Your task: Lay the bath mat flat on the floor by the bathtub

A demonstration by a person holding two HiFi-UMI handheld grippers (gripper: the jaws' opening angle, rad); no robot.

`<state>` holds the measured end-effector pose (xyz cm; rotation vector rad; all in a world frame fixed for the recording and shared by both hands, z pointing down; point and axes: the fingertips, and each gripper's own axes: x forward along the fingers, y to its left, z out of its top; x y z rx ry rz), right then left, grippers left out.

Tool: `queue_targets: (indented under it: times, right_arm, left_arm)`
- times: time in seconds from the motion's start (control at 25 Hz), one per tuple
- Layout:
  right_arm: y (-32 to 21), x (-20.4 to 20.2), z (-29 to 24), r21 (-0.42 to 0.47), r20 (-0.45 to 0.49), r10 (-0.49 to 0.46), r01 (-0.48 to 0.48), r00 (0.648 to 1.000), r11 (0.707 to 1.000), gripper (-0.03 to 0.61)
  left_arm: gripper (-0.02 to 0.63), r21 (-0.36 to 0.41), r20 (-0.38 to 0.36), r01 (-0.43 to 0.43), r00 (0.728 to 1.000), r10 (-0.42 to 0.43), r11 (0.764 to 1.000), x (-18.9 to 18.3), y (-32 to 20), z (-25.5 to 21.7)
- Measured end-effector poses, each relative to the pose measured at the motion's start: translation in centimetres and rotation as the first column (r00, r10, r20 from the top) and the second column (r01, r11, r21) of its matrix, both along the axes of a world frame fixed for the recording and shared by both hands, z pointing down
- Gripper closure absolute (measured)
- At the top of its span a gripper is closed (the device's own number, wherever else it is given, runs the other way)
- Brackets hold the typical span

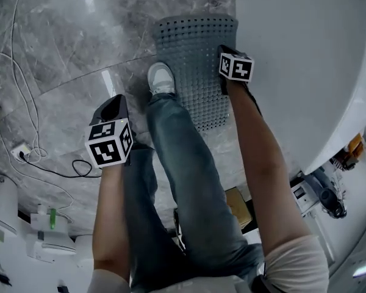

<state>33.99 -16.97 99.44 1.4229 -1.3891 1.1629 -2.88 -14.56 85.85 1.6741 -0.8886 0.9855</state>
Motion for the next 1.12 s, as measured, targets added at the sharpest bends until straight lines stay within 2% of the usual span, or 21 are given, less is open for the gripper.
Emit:
queue_targets:
  times: [0.12,0.32,0.56,0.76,0.92,1.0,1.12]
  right_arm:
    - [-2.3,2.4,3.4,-0.009,-0.010,0.028,-0.028,1.000,1.000,0.555]
    - [-5.8,7.1,7.9,-0.017,-0.055,0.085,-0.086,0.995,0.996,0.555]
    - [-7.2,10.9,12.6,-0.057,-0.086,0.149,-0.154,0.985,0.986,0.555]
    - [-7.5,11.0,13.3,-0.030,-0.125,0.134,-0.139,0.983,0.990,0.557]
    - [-7.4,10.6,13.1,-0.028,-0.091,0.158,-0.161,0.983,0.987,0.557]
    - [-7.5,8.3,12.7,-0.039,-0.044,0.129,-0.131,0.991,0.991,0.557]
    - [-8.2,1.8,12.2,-0.021,0.068,0.009,-0.007,0.998,1.000,0.557]
  left_arm:
    - [0.597,-0.007,0.003,-0.011,1.000,0.011,1.000,1.6,-3.0,2.3]
    - [0.598,0.024,0.006,-0.084,0.996,0.084,0.996,3.7,-8.2,5.4]
    - [0.597,0.021,0.019,-0.088,0.996,0.087,0.996,4.4,-11.3,8.9]
    - [0.598,-0.002,0.025,-0.086,0.996,0.086,0.996,4.4,-11.0,10.2]
    - [0.598,-0.015,0.026,-0.066,0.997,0.067,0.998,4.2,-10.2,9.9]
    - [0.598,-0.023,0.024,-0.063,0.998,0.064,0.998,4.1,-9.8,9.5]
    - [0.597,-0.031,0.019,-0.048,0.999,0.049,0.998,3.4,-9.3,8.9]
